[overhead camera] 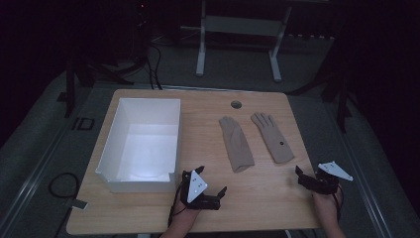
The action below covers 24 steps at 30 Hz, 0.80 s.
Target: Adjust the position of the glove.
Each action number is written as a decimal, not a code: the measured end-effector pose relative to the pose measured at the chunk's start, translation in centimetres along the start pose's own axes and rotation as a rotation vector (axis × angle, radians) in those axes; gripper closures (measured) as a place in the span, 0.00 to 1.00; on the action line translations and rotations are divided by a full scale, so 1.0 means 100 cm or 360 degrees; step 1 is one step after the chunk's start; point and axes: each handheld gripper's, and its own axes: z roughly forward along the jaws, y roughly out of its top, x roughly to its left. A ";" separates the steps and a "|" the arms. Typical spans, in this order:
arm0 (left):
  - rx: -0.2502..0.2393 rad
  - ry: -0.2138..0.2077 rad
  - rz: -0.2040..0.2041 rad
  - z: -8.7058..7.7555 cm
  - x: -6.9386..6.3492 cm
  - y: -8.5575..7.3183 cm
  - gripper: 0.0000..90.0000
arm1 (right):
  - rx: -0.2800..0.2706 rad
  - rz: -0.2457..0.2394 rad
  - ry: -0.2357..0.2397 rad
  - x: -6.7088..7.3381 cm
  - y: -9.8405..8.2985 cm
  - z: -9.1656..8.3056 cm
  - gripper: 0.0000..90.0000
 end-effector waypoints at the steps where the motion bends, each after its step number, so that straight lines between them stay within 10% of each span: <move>1: 0.0000 0.0000 0.0000 0.000 0.000 0.000 0.00 | 0.0001 0.0002 0.0005 0.000 0.000 0.000 0.11; 9: 0.0001 -0.0004 0.0008 0.000 -0.001 0.000 0.00 | -0.0004 -0.0049 -0.0028 -0.002 0.002 -0.003 0.11; 12: -0.0001 -0.0001 0.0013 0.000 -0.001 0.000 0.00 | 0.0083 0.0043 0.0108 -0.008 0.010 -0.005 0.17; 24: -0.0006 -0.0004 0.0019 -0.001 -0.001 0.000 0.00 | 0.0076 0.0103 0.0156 -0.003 0.053 -0.018 0.15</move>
